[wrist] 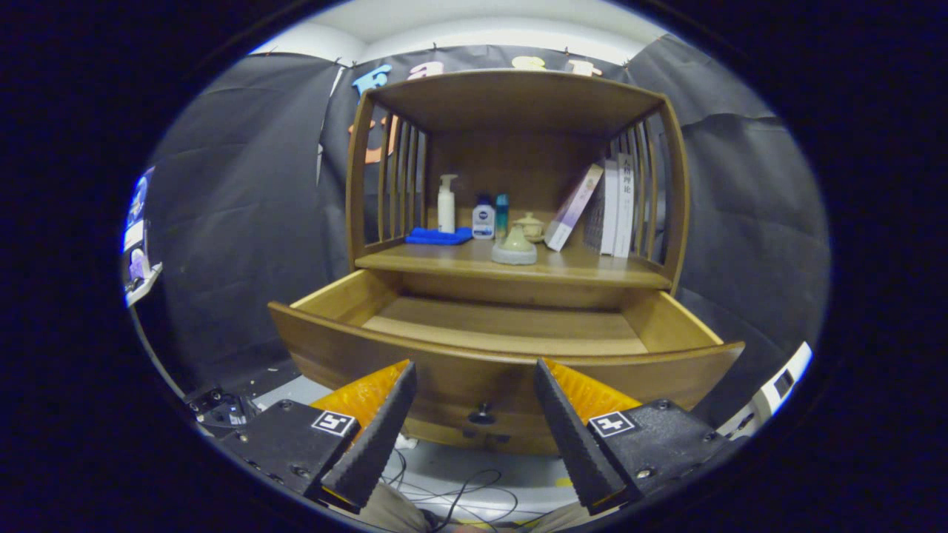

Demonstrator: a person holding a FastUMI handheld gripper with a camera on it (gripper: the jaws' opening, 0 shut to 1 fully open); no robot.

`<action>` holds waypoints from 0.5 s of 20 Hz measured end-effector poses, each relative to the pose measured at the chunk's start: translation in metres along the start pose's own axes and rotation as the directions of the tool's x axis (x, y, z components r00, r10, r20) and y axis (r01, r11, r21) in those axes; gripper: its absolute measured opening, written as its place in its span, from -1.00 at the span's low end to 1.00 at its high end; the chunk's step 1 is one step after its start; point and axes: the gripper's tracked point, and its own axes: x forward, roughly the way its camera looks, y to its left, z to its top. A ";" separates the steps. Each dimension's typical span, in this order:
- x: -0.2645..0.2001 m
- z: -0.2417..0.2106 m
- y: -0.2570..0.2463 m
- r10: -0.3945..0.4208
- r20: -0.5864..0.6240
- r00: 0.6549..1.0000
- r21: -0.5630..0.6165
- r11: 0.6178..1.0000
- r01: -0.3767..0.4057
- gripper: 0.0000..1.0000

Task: Pull open the drawer, take out the items inside it, and place them on the countertop above the cabinet.

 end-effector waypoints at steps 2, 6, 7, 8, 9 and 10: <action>0.004 -0.010 -0.003 -0.020 -0.019 1.000 0.006 1.000 0.020 1.00; 0.016 -0.031 -0.008 -0.058 -0.057 0.997 -0.004 0.998 0.058 0.99; 0.019 -0.034 -0.010 -0.073 -0.067 0.995 -0.008 0.997 0.073 0.99; 0.023 -0.038 -0.010 -0.084 -0.075 0.994 -0.008 0.996 0.084 1.00; 0.027 -0.041 -0.011 -0.098 -0.086 0.992 -0.004 0.995 0.098 0.99; 0.031 -0.044 -0.012 -0.105 -0.094 0.990 0.007 0.994 0.107 0.99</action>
